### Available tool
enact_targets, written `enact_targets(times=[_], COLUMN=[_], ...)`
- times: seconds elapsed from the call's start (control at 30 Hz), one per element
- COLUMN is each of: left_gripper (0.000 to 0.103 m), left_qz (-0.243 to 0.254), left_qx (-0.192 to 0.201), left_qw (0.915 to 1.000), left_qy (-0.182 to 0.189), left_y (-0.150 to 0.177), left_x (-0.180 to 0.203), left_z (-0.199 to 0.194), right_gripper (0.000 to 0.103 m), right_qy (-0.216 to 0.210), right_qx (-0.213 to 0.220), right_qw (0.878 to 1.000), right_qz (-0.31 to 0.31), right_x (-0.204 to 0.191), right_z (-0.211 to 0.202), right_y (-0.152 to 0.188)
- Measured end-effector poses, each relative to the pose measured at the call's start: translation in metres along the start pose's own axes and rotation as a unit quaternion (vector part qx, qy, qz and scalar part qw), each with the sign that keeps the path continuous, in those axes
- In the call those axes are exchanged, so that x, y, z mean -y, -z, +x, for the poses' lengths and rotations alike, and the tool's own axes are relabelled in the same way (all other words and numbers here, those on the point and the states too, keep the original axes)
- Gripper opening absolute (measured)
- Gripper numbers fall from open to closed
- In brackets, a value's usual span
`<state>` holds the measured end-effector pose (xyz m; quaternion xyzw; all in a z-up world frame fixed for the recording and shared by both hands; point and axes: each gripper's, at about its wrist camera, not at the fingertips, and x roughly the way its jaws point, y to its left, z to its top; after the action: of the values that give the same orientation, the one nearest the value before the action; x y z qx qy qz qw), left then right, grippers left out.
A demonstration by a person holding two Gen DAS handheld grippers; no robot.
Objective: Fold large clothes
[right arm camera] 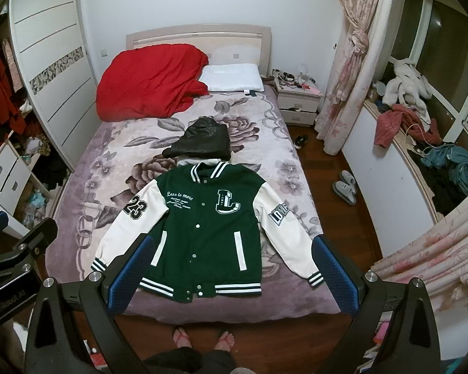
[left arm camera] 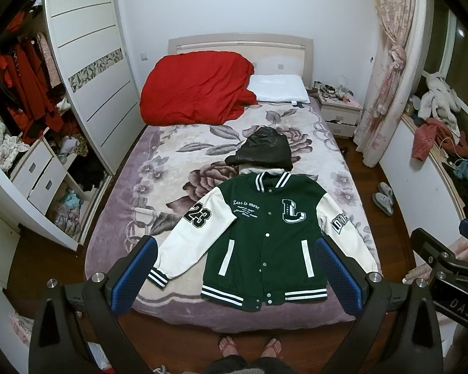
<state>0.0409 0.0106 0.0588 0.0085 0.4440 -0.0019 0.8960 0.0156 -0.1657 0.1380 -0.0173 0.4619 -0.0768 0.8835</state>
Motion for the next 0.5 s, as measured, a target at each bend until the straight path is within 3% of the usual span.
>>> enact_targets(times=[0.5], left_gripper=[0.103], left_qz=[0.004], left_qx=[0.001], left_qw=[1.0000], left_qy=[0.007], left_y=[-0.017], left_x=[0.003], left_z=[0.002], right_gripper=[0.102], right_qy=[0.000], right_qx=[0.001], right_qw=[1.000], right_qz=[0.006], right_x=[-0.002], right_z=[-0.007], right_y=[-0.015])
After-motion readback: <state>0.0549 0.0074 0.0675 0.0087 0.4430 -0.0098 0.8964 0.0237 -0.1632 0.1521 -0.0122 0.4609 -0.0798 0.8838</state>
